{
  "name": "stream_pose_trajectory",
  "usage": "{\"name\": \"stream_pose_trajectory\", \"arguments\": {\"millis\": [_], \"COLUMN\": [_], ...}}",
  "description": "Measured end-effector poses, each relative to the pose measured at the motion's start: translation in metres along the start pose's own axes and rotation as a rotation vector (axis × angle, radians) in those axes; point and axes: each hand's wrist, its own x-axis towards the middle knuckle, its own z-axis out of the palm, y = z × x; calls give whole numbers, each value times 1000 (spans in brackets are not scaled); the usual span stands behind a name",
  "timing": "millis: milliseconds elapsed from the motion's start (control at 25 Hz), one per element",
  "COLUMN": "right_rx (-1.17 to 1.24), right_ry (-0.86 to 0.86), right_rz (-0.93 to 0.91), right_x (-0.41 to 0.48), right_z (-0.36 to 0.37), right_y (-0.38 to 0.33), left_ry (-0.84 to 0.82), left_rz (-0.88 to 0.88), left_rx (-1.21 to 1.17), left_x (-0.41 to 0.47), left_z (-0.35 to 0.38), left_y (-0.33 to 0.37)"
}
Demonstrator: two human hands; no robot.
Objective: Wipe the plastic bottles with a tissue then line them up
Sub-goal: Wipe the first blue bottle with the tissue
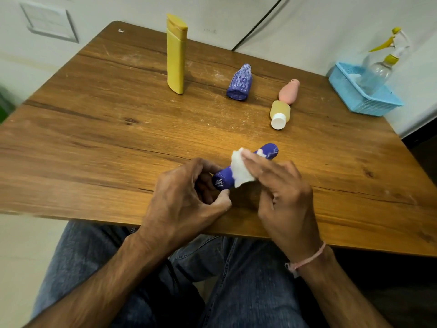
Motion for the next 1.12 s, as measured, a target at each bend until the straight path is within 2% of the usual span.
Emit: {"name": "stream_pose_trajectory", "arguments": {"millis": [80, 240, 400, 560, 720, 800, 920, 1120], "right_rx": [-20, 62, -19, 53, 17, 39, 66, 107], "right_ry": [40, -67, 60, -45, -61, -85, -29, 16], "right_rz": [76, -122, 82, -117, -26, -47, -57, 20], "right_x": [0, -14, 0, -9, 10, 7, -3, -12], "right_z": [2, 7, 7, 10, -2, -2, -4, 8], "right_y": [-1, -19, 4, -15, -1, -10, -16, -20], "left_ry": [15, 7, 37, 11, 12, 16, 17, -27], "left_rz": [-3, 18, -72, -33, 33, 83, 128, 59], "left_rx": [5, -18, -32, -25, 32, 75, 44, -85], "left_x": [-1, 0, 0, 1, -1, -1, 1, 4], "left_z": [0, -3, 2, -1, 2, 0, -2, -1], "left_y": [1, -2, -3, -5, -4, -5, -8, -9]}}
